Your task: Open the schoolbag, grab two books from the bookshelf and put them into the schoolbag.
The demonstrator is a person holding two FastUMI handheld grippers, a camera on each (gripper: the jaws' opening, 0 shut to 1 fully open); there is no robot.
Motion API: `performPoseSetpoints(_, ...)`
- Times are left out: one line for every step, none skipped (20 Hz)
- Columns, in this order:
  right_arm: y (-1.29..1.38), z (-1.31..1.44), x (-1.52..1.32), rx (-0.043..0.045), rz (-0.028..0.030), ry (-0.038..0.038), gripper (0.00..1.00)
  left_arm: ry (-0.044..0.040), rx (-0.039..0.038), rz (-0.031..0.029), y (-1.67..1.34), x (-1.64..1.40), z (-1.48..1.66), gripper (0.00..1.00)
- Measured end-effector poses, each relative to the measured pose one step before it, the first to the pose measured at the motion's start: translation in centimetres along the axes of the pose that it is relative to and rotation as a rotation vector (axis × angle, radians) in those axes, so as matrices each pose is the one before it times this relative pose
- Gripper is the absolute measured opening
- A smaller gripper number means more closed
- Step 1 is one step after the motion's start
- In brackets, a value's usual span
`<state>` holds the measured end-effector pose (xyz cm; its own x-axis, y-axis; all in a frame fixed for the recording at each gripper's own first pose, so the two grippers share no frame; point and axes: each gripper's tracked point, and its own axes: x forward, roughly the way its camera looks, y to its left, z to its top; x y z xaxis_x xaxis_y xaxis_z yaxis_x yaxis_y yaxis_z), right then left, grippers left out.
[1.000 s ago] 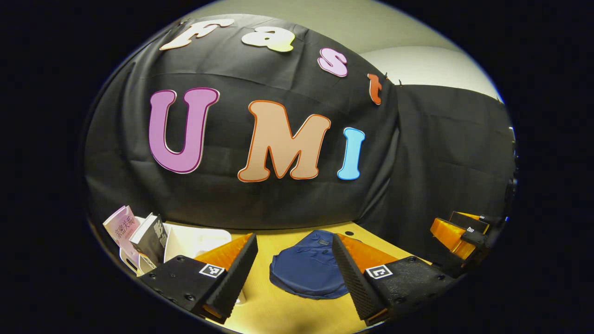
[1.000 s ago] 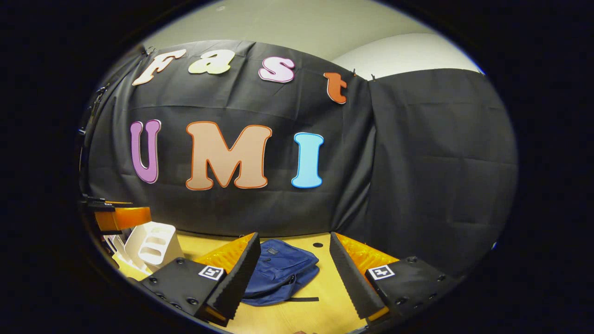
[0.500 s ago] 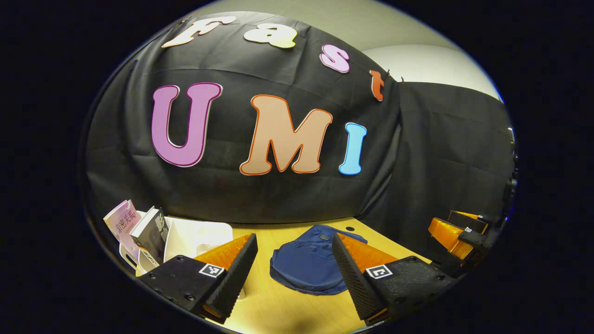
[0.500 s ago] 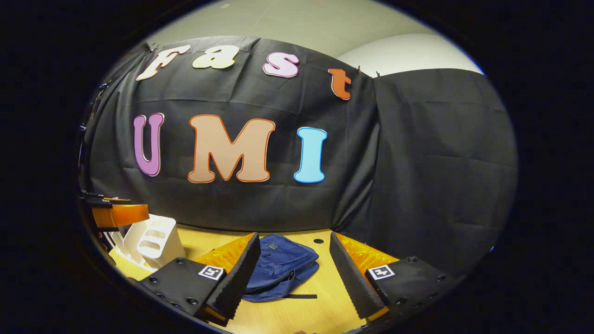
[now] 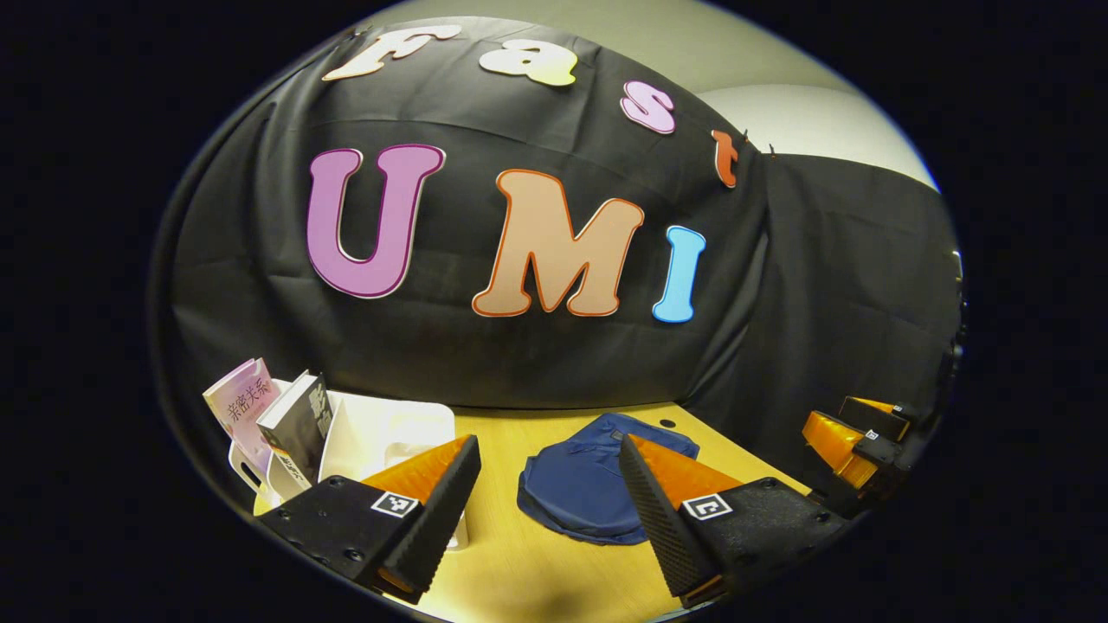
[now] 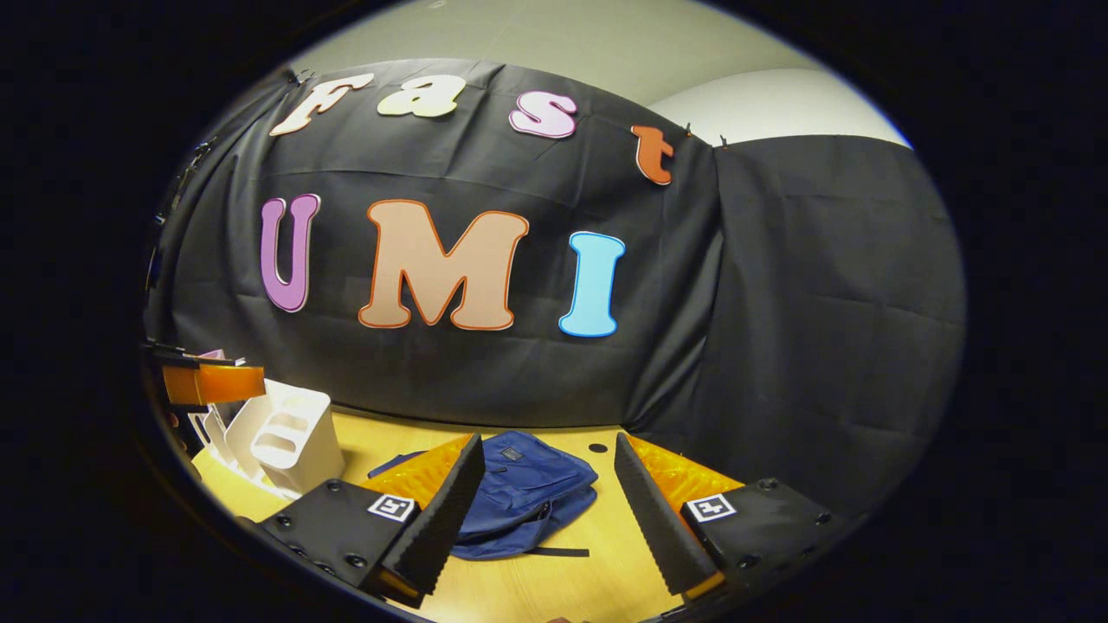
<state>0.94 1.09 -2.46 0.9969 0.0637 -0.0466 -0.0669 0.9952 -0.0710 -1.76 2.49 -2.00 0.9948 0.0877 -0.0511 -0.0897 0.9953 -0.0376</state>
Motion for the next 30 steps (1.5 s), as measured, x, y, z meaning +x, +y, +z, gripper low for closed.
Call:
performPoseSetpoints(0.114, -0.276, 0.211, -0.0015, 0.00619, 0.00144, 0.96, -0.00094, 0.00129, 0.01203, 0.306, -0.026, -0.06, 0.94)
performPoseSetpoints(0.11, -0.252, 0.243, -0.0061, 0.00443, 0.00201, 0.98, -0.00417, 0.00073, 0.01195, 0.292, -0.14, 0.105, 0.94)
performPoseSetpoints(-0.009, -0.629, 0.103, -0.01124, 0.00301, 0.00771, 0.99, -0.00437, -0.00107, 0.01198, 0.334, -0.108, 0.016, 0.94)
performPoseSetpoints(-0.064, -0.641, 0.148, -0.01497, 0.00276, 0.00993, 1.0, 0.00001, -0.00339, 0.01054, 0.255, -0.117, -0.016, 0.94)
performPoseSetpoints(-0.028, -0.647, 0.229, -0.02318, -0.00036, 0.00309, 1.0, 0.00145, -0.00344, 0.00897, 0.266, -0.101, -0.017, 0.94)
performPoseSetpoints(-0.024, -0.647, 0.241, -0.0341, 0.00187, 0.00277, 1.0, 0.00351, -0.00094, 0.01069, 0.277, -0.083, -0.09, 0.94)
performPoseSetpoints(0.075, -0.83, 0.149, -0.04115, 0.00153, 0.00628, 1.0, -0.0017, 0.00086, 0.01232, 0.35, -0.268, 0.007, 0.94)
performPoseSetpoints(0.016, -0.801, 0.174, -0.04506, 0.00164, 0.00613, 0.95, -0.00233, 0.0035, 0.01388, 0.394, -0.224, 0.109, 0.94)
performPoseSetpoints(0.094, -0.902, 0.09, -0.04936, 0.00379, 0.00181, 0.95, -0.00265, 0.00489, 0.01425, 0.395, -0.216, 0.146, 0.94)
performPoseSetpoints(0.262, -0.803, 0.156, -0.05119, 0.00684, 0.00082, 0.99, 0.00022, 0.00562, 0.01563, 0.417, -0.291, -0.111, 0.94)
performPoseSetpoints(0.494, -0.943, 0.344, -0.05321, 0.00681, -0.00021, 0.99, -0.00244, 0.00418, 0.01571, 0.444, -0.236, -0.002, 0.95)
performPoseSetpoints(0.398, -0.871, 0.121, -0.05434, 0.00272, -0.0007, 0.99, -0.00283, 0.00122, 0.01711, 0.463, -0.297, 0.06, 0.94)
performPoseSetpoints(0.558, -0.924, 0.305, -0.05795, 0.00366, -0.00367, 1.0, -0.00021, -0.00045, 0.01346, 0.395, -0.202, -0.185, 0.94)
performPoseSetpoints(0.713, -0.653, 0.321, -0.0559, 0.00365, -0.00776, 0.98, 0.00217, 0.00125, 0.01492, 0.43, -0.259, -0.139, 0.94)
performPoseSetpoints(0.71, -0.732, 0.329, -0.05243, 0.00754, -0.00552, 1.0, 0.00314, 0.00473, 0.01789, 0.477, -0.274, -0.257, 0.94)
performPoseSetpoints(0.892, -0.561, 0.454, -0.04855, 0.00668, -0.00819, 1.0, 0.00367, 0.00681, 0.01998, 0.515, -0.275, -0.146, 0.94)
performPoseSetpoints(0.851, -0.456, 0.455, -0.04809, 0.00571, -0.01211, 0.98, 0.00434, 0.00553, 0.01908, 0.59, -0.29, -0.277, 0.95)
performPoseSetpoints(0.792, -0.399, 0.695, -0.04161, 0.00376, -0.00815, 0.98, 0.00703, 0.0032, 0.01681, 0.526, -0.232, -0.346, 0.94)
performPoseSetpoints(0.863, -0.451, 0.755, -0.03223, 0.00732, -0.01034, 0.97, 0.014, 0.00168, 0.02106, 0.552, -0.171, -0.517, 0.94)
performPoseSetpoints(0.874, -0.217, 0.616, -0.02529, 0.01095, -0.01406, 0.97, 0.01727, 0.00163, 0.0226, 0.614, -0.17, -0.515, 0.94)
performPoseSetpoints(0.881, -0.184, 0.606, -0.02781, 0.01227, -0.01324, 0.98, 0.00987, 0.00134, 0.02504, 0.579, -0.141, -0.508, 0.94)
performPoseSetpoints(0.832, -0.233, 0.706, -0.02831, 0.01181, -0.01204, 0.97, 0.0072, 0.00222, 0.02748, 0.683, -0.238, -0.346, 0.94)
performPoseSetpoints(0.902, -0.367, 0.779, -0.02548, 0.01253, -0.00951, 0.97, 0.00035, 0.0039, 0.02882, 0.682, -0.148, -0.187, 0.94)
performPoseSetpoints(0.921, -0.39, 0.739, -0.02443, 0.01914, -0.00412, 0.97, -0.01169, 0.00537, 0.03051, 0.803, -0.219, 0.187, 0.95)
performPoseSetpoints(1.087, -0.562, 0.851, -0.02805, 0.02285, 0.00475, 0.97, -0.00807, 0.00325, 0.02979, 0.797, -0.205, 0.148, 0.95)
performPoseSetpoints(0.95, -0.408, 0.691, -0.02891, 0.02074, 0.00584, 1.0, -0.00254, 0.00253, 0.02399, 0.746, -0.308, 0.073, 0.94)
performPoseSetpoints(0.811, -0.561, 0.768, -0.02716, 0.01476, 0.00127, 0.97, -0.00739, 0.00558, 0.02238, 0.623, -0.275, 0.317, 0.95)
performPoseSetpoints(0.444, -0.234, 0.619, -0.02844, 0.00582, -0.00273, 0.97, -0.00643, 0.01075, 0.02412, 0.839, -0.266, 0.256, 0.94)
performPoseSetpoints(0.393, -0.179, 0.48, -0.02764, 0.00236, -0.0015, 0.97, -0.00191, 0.01349, 0.02298, 0.778, -0.245, 0.012, 0.92)
performPoseSetpoints(0.484, -0.12, 0.468, -0.02032, 0.00196, -0.00195, 0.97, 0.00342, 0.01412, 0.02587, 0.81, -0.221, -0.041, 0.95)
